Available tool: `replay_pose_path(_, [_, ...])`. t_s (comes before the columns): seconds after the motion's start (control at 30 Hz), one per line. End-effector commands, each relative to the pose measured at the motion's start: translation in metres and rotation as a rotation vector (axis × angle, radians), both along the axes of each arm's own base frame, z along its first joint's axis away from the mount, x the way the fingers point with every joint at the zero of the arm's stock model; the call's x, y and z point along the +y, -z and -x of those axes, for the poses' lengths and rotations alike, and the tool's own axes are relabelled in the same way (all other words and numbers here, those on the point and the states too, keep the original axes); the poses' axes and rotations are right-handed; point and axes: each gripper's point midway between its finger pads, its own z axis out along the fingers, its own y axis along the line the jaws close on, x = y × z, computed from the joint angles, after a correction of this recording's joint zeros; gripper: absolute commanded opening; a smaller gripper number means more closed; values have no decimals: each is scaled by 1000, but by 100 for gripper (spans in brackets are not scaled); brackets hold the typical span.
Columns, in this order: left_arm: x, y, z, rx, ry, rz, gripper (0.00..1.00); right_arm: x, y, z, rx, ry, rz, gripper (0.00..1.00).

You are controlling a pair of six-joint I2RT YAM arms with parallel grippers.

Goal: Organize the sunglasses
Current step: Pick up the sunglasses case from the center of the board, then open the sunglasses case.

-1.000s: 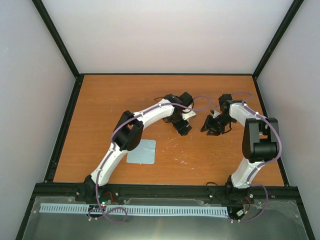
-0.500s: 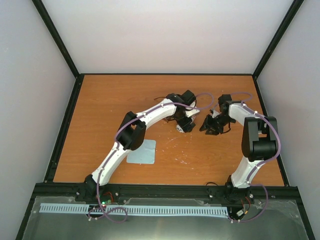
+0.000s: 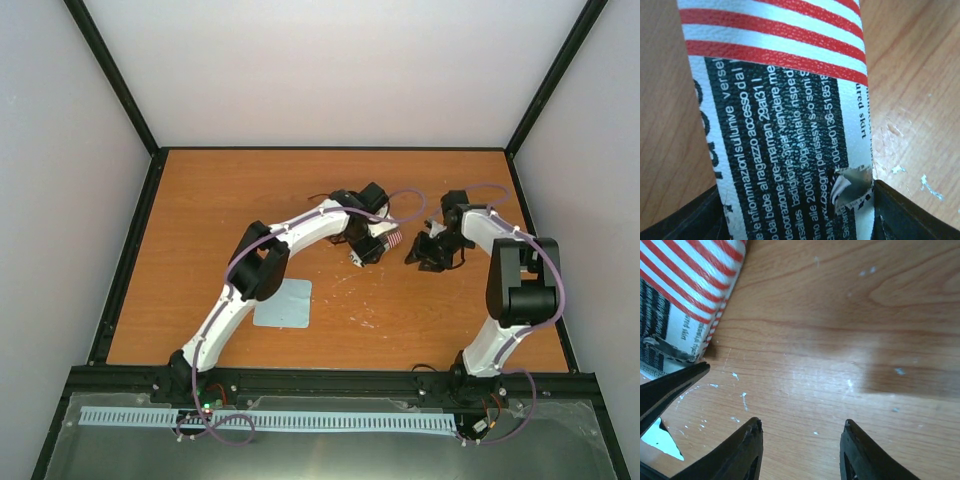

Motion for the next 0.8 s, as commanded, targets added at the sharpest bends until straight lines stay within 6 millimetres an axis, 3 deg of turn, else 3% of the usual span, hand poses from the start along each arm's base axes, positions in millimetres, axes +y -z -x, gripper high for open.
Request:
replay_pose_path(0.0, [15,10,24,113,48,-27,42,-16,-18,-10,-120,1,-2,45])
replay_pose_path(0.07, [9,-4,26,163,53,53,40,-22,-30,-14,-185,0,-28,47])
replay_pose_path(0.17, [-4,-41,31,292,75,255,39,-27,-50,-20,-268,37,-100,53])
replay_pose_path(0.37, [-16,-126,45,424,211,598,38,-9,-113,-22,-515,-35,-235,73])
replay_pose_path(0.57, [-13,-198,68,569,344,875,38,17,-180,-11,-723,-83,-456,77])
replay_pose_path(0.77, [3,-257,71,647,447,1114,37,25,-205,-7,-848,-43,-586,84])
